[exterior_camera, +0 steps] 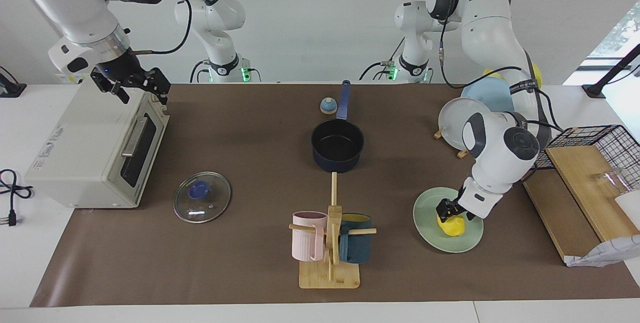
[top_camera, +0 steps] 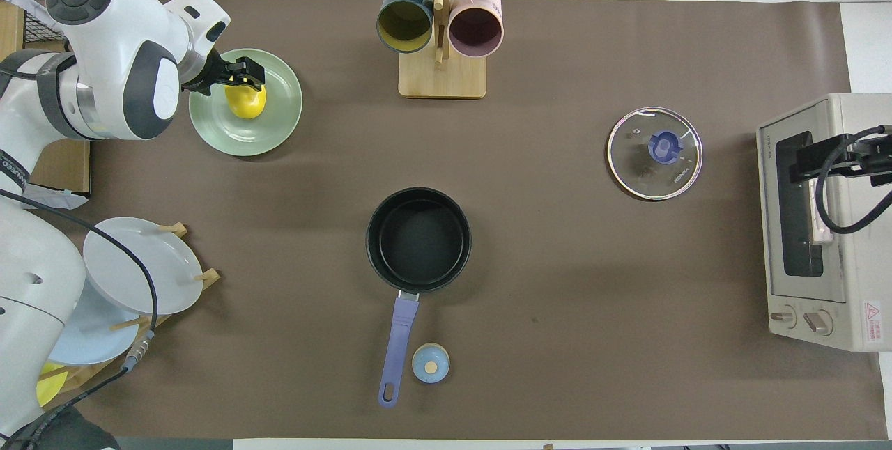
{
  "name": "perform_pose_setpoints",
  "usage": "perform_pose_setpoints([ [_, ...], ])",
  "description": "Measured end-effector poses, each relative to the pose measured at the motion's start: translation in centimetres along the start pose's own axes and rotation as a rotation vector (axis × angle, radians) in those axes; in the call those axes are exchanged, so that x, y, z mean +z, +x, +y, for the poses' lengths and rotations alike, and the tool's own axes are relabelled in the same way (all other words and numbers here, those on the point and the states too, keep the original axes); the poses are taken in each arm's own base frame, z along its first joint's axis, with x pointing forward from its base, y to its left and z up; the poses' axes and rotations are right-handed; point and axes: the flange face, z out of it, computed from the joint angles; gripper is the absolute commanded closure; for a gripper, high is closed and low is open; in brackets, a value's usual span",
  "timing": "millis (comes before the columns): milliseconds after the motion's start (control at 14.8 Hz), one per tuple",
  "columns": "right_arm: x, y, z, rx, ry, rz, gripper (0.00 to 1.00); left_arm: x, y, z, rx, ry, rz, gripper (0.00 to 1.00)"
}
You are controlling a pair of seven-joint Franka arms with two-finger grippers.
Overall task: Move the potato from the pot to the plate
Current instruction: 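Open the left gripper to release the potato on the plate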
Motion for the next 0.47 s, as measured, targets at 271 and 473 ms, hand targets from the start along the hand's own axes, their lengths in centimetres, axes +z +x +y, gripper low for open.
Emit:
perform_pose_setpoints([
  [271,0.0,0.0,0.0,0.000,0.000,0.000,0.00,-5.2,0.0,-1.3,-0.018,0.007,-0.003,0.00],
  [473,0.0,0.0,0.0,0.000,0.000,0.000,0.00,-13.4,-1.5,-2.0,-0.025,0.010,0.017,0.00],
])
